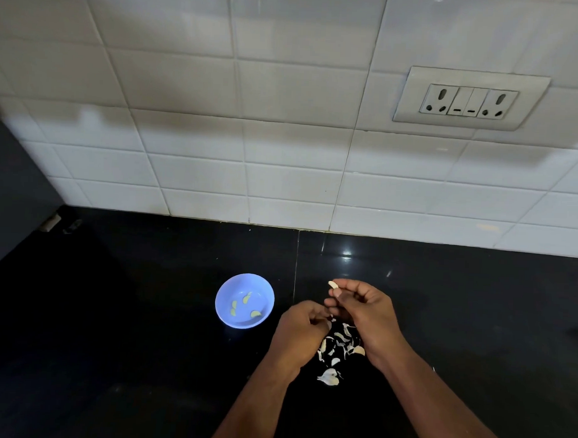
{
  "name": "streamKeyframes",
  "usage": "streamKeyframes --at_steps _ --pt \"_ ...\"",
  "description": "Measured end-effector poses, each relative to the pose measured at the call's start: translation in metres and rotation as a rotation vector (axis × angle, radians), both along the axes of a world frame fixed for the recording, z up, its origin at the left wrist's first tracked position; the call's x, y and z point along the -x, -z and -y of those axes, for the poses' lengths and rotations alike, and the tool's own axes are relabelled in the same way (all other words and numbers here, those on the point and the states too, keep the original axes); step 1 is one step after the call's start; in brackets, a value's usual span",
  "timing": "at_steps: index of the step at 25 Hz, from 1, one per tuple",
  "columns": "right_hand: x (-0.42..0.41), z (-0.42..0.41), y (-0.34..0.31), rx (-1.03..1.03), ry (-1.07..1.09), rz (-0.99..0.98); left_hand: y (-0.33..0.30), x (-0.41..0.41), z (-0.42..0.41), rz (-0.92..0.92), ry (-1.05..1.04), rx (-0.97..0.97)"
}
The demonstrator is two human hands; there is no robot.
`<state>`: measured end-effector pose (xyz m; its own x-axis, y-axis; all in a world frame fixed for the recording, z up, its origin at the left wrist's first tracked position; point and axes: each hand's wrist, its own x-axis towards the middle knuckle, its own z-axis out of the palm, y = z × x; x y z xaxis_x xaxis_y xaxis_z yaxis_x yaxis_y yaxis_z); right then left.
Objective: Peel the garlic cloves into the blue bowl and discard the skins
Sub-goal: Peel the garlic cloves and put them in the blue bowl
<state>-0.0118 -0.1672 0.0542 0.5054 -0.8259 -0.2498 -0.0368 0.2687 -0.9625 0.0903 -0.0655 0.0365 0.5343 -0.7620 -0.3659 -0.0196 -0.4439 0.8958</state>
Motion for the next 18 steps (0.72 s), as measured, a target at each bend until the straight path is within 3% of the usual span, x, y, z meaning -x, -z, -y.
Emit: streamKeyframes --at_steps 5,13,18 --pt "0.004 0.004 -0.008 0.131 -0.040 -0.061 -0.006 -0.005 0.002 0.089 -0.092 -0.018" --pt "0.014 0.012 -0.015 0.530 -0.213 -0.220 -0.026 -0.002 0.016 -0.241 -0.297 0.236" --pt "0.019 0.012 -0.015 0.658 -0.206 -0.251 -0.019 -0.004 0.017 -0.408 -0.276 0.150"
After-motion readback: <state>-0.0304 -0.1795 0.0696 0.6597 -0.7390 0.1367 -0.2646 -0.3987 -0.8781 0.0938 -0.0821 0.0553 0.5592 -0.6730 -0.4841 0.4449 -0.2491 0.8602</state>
